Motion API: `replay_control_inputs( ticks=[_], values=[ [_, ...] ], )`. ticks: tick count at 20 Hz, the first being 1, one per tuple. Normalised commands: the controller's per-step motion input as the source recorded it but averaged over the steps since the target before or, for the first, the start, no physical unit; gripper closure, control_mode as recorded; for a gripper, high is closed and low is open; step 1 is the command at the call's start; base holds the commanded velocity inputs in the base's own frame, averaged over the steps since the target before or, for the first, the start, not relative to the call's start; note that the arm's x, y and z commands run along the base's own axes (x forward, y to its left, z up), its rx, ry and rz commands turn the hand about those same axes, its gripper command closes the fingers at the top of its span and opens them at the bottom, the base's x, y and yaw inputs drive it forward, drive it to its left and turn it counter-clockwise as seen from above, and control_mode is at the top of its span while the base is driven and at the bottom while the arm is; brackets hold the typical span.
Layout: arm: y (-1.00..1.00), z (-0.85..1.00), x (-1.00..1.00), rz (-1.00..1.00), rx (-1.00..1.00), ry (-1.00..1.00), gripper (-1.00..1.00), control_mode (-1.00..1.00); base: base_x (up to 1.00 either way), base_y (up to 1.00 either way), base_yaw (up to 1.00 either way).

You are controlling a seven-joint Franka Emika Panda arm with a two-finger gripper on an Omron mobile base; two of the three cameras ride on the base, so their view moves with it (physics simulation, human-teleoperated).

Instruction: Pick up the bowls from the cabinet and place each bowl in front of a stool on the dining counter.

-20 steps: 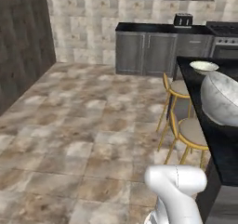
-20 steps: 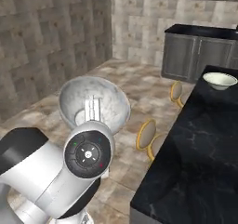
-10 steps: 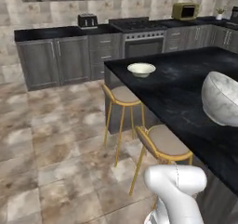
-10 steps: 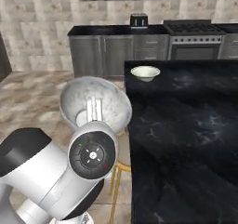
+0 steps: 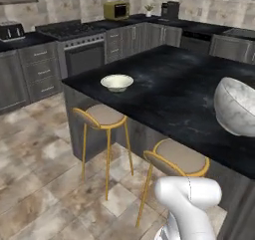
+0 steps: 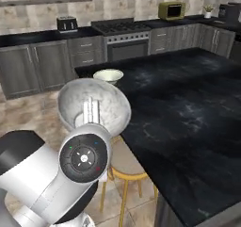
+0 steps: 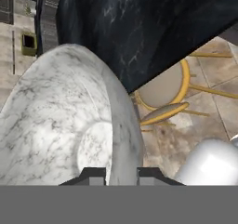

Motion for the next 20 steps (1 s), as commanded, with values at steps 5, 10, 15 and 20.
replay_control_inputs(
  ticks=[5,10,15,20],
  values=[
    [0.0,0.0,0.0,0.0,0.0,0.0,1.0,1.0,0.35,0.05,-0.73],
    [0.0,0.0,0.0,0.0,0.0,0.0,1.0,1.0,0.55,0.33,-0.74],
    [0.0,0.0,0.0,0.0,0.0,0.0,1.0,1.0,0.42,0.84,-0.64],
    [0.0,0.0,0.0,0.0,0.0,0.0,1.0,1.0,0.35,0.93,-0.6]
  ],
)
